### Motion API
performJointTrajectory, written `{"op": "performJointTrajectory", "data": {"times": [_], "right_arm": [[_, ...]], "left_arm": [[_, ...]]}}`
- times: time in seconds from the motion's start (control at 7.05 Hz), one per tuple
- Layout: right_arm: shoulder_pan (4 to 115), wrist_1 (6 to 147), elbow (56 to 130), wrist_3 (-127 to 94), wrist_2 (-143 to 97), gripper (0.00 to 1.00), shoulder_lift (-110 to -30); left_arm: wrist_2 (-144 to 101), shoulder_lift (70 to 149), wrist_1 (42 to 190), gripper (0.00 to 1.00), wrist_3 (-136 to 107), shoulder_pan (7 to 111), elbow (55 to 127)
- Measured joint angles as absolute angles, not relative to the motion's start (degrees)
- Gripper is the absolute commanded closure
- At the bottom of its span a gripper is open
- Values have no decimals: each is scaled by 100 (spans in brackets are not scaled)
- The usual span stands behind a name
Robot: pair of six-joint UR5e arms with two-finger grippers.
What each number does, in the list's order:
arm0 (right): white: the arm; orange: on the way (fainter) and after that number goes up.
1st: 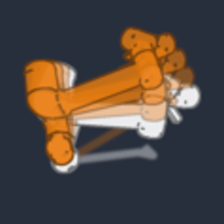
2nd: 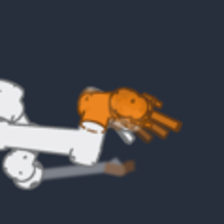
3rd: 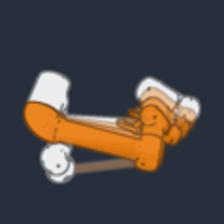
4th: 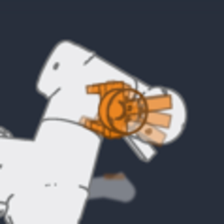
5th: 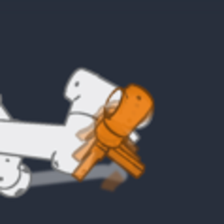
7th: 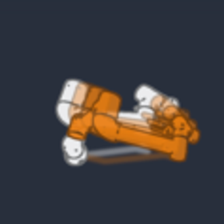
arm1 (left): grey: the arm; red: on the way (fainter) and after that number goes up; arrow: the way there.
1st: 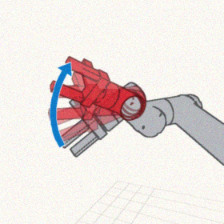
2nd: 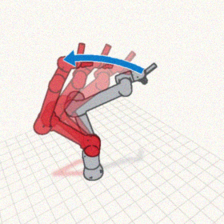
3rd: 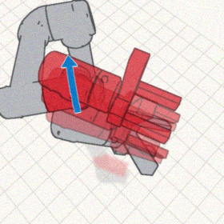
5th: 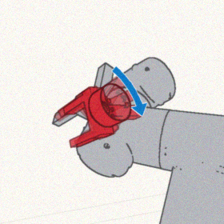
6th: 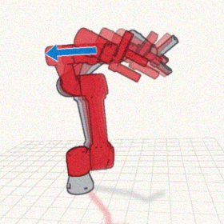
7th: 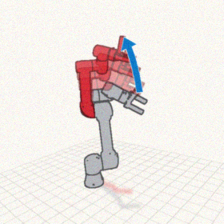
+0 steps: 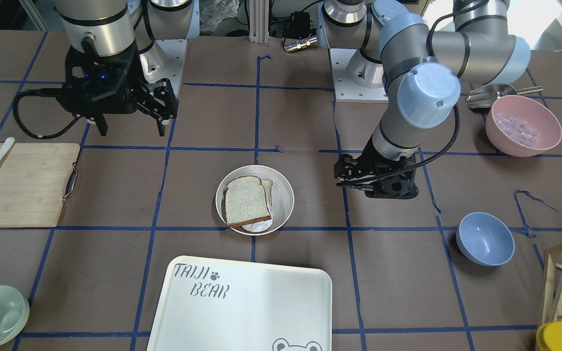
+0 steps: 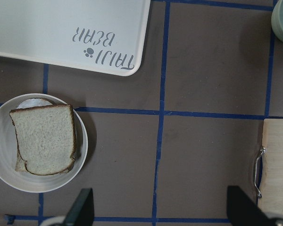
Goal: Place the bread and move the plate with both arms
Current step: 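Raise the right gripper away while the left gripper reaches toward the plate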
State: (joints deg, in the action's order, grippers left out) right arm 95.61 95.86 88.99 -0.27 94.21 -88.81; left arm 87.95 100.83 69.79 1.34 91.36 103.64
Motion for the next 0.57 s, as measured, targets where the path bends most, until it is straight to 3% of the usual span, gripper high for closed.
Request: {"op": "performJointTrajectory", "data": {"times": [0.14,0.57], "right_arm": [[9370,9571,8906,346,9351,0,-8904],[9181,9576,8984,956,8670,0,-8892]], "left_arm": [[8443,10286,6250,12,130,9290,10730],[8118,10812,5055,24,-53,9664,11200]]}}
